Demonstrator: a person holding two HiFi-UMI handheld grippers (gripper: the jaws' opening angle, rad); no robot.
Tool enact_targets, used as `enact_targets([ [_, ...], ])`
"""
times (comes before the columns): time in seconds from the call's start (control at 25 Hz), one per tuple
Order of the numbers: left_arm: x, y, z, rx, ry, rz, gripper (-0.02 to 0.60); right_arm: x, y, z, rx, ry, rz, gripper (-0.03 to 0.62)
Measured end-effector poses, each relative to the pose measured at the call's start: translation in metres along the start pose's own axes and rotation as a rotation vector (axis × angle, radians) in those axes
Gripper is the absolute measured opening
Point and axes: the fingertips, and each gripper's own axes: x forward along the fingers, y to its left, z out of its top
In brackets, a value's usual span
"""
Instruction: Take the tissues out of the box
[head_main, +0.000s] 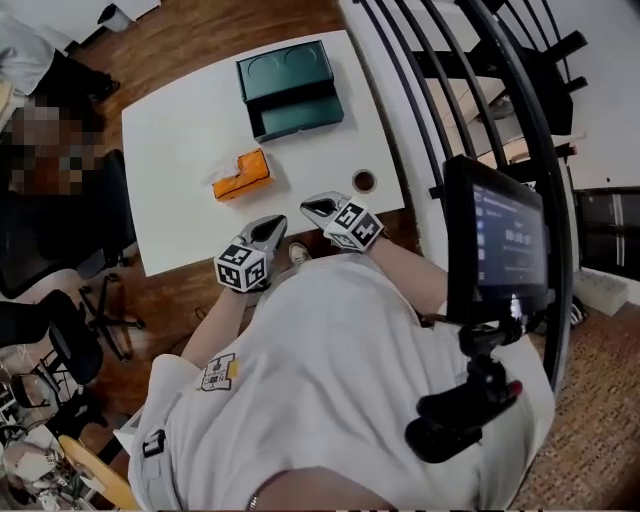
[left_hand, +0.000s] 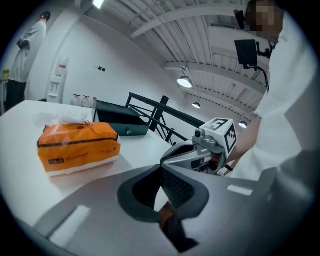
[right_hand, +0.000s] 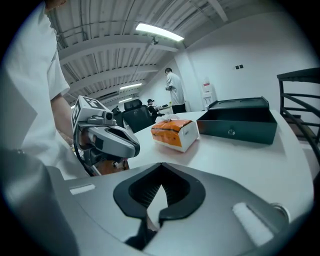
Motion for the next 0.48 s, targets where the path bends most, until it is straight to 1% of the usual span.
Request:
enact_targets([
  [0.2, -0.0062, -0.0019, -0.0055, -0.008, 0.001, 0.015, 0.000, 0.0018, 0.0101, -0.0021, -0.024, 0.009, 0.020, 0.000],
  [0.48, -0.0075, -0.0023, -0.0031, -0.007, -0.010, 0.025, 0.000, 0.0012, 0.0086, -0.0005, -0.040, 0.010, 0.025, 0.000],
])
